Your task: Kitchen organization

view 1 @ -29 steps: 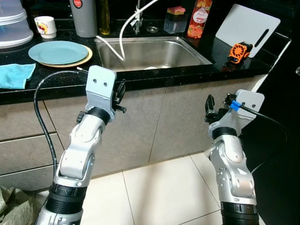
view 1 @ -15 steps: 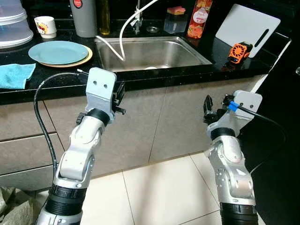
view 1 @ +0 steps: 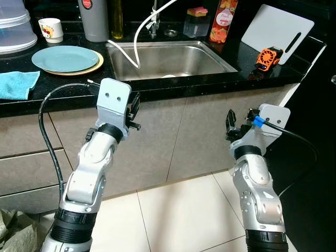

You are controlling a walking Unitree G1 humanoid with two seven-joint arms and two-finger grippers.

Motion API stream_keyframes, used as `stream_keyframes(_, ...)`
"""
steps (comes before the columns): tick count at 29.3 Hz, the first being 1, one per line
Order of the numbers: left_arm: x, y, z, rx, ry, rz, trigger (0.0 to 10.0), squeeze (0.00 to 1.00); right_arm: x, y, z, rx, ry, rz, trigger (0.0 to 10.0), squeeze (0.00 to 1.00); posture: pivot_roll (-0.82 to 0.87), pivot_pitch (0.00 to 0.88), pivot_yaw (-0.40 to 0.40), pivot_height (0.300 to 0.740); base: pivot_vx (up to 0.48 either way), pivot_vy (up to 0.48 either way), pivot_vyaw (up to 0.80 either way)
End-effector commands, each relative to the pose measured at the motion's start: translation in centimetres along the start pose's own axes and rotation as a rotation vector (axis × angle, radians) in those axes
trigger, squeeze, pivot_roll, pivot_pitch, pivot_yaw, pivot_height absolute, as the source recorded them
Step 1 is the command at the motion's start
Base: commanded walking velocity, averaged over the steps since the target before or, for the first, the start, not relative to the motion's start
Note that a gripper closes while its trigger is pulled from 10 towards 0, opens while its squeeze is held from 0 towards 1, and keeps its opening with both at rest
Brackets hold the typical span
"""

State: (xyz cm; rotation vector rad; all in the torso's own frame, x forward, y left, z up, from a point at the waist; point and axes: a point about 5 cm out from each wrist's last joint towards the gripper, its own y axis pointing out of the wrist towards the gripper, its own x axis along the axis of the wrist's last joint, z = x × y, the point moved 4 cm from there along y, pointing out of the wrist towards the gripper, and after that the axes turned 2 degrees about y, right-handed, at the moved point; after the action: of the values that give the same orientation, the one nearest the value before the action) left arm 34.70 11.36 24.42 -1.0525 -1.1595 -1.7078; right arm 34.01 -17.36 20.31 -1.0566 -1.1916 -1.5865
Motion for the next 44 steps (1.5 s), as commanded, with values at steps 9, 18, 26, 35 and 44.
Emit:
stream_keyframes(9, 0.16, -0.14, -0.36, -0.016, 0.014, -0.01, 10.0, 0.0, -0.57, -0.06, -0.25, -0.005, -0.003, 0.022, 10.0, 0.0, 0.19, 0.028, -0.045, 0.74, 0.0, 0.0, 0.0)
stream_keyframes(18, 0.14, -0.11, -0.33, -0.015, 0.014, -0.008, 10.0, 0.0, -0.48, -0.07, -0.28, -0.008, -0.003, 0.019, 10.0, 0.0, 0.19, 0.033, -0.043, 0.74, 0.0, 0.0, 0.0)
stream_keyframes(26, 0.12, -0.05, -0.32, -0.015, 0.015, -0.007, 10.0, 0.0, -0.47, -0.04, -0.31, -0.009, -0.003, 0.019, 10.0, 0.0, 0.19, 0.036, -0.043, 0.74, 0.0, 0.0, 0.0)
stream_keyframes(35, 0.08, -0.04, -0.35, -0.014, 0.017, -0.005, 10.0, 0.0, -0.5, -0.07, -0.33, -0.009, -0.003, 0.021, 10.0, 0.0, 0.19, 0.039, -0.044, 0.74, 0.0, 0.0, 0.0)
stream_keyframes(44, 0.05, -0.07, -0.35, -0.013, 0.016, -0.003, 10.0, 0.0, -0.52, -0.11, -0.31, -0.009, -0.003, 0.022, 10.0, 0.0, 0.19, 0.041, -0.044, 0.74, 0.0, 0.0, 0.0)
